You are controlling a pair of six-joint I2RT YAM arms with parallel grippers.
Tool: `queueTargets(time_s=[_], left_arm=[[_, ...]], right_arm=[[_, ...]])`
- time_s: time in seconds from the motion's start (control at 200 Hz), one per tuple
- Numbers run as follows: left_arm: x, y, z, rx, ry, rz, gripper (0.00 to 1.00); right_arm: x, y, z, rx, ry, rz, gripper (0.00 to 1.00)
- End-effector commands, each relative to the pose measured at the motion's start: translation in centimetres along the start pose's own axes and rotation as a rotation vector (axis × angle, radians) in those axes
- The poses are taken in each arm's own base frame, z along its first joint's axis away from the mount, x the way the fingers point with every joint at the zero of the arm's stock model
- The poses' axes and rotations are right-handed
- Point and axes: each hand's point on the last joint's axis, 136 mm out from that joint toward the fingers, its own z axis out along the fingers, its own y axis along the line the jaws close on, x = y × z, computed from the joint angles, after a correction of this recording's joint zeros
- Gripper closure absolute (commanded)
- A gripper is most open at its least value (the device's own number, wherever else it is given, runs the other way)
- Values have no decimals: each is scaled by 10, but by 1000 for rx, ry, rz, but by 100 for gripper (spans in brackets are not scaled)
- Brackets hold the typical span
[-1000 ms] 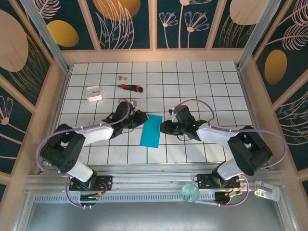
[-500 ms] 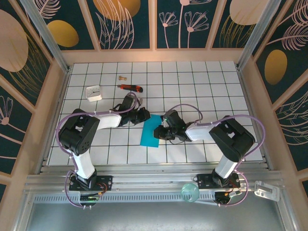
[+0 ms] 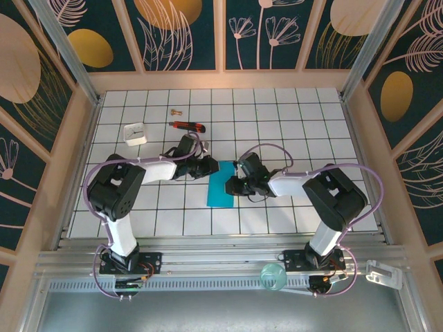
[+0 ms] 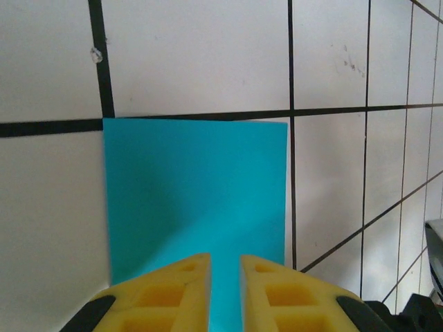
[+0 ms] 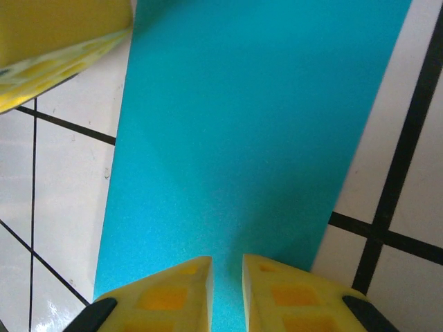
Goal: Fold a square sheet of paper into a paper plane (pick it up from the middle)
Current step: Fold the triangle a second time at the center of the table.
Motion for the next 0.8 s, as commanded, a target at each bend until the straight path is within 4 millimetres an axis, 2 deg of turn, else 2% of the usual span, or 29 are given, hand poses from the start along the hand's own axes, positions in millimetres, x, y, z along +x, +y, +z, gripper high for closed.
queueTargets(time_s=[0.0,0.12,0.335,0.56,0.61,0.625,0.796], left_arm=[[1,-3,7,-1,41,35,83],[-1,6,8,-47,38,45,88],[4,13,12,-57,53,36,94],[11,28,14,-76,55,17,98],[9,26,15,-54,47,8,98],[17,33,15,-61,61,-6,99],[28,43,20,-55,78,-40,100]], right_arm=[[-8,5,-8,-14,0,-38,79],[-15,11,-18,-26,-23,-41,76],[-8,12,-37,-36,-44,0,72],[8,8,-49,-41,-36,84,70],[13,6,-52,-33,-30,104,69],[14,5,-53,-30,-27,111,69],[30,5,-60,-37,-6,172,66]])
